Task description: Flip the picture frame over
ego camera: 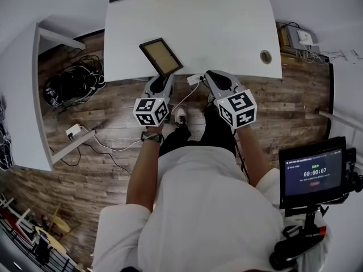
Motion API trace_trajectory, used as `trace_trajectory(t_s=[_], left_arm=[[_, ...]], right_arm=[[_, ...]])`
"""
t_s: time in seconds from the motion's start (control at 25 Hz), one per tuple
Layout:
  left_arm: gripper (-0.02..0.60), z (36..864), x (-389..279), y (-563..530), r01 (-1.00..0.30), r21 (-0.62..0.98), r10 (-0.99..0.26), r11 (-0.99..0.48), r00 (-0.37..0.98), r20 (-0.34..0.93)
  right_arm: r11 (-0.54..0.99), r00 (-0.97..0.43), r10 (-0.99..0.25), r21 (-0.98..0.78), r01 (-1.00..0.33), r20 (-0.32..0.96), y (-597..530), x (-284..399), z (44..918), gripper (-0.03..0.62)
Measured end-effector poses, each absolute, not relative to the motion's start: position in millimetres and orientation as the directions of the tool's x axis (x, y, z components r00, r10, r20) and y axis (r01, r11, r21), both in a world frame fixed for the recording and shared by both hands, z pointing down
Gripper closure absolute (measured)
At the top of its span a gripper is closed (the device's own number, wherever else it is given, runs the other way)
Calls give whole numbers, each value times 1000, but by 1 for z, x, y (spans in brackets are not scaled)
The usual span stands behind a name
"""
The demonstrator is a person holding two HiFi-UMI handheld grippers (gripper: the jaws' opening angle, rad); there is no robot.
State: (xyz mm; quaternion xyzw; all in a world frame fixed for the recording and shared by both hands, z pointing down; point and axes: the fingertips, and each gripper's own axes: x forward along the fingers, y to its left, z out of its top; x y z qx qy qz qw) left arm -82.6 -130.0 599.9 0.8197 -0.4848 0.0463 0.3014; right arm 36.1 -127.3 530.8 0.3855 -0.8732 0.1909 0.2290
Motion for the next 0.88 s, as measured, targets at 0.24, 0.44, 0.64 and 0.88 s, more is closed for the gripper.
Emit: trace_trajectory(t_s=[0.24, 0.44, 0.64, 0.88], left_arm=[[480, 613, -87, -126, -834, 413, -747, -366, 528, 404], [480, 631, -88, -119, -852, 378, -719, -362, 513, 468], [480, 642, -89, -115, -858, 378, -706, -347, 505, 497], [489, 649, -86, -112, -861, 352, -688, -367, 506, 521]], right_arm=[[638, -602, -574, -157, -754, 554, -123, 35, 534, 592], [636, -599, -571, -160, -755, 562, -120, 37, 537, 592], [638, -600, -567, -159, -753, 565, -120, 36, 538, 592], [638, -599, -563, -162, -753, 570, -117, 38, 539, 592]])
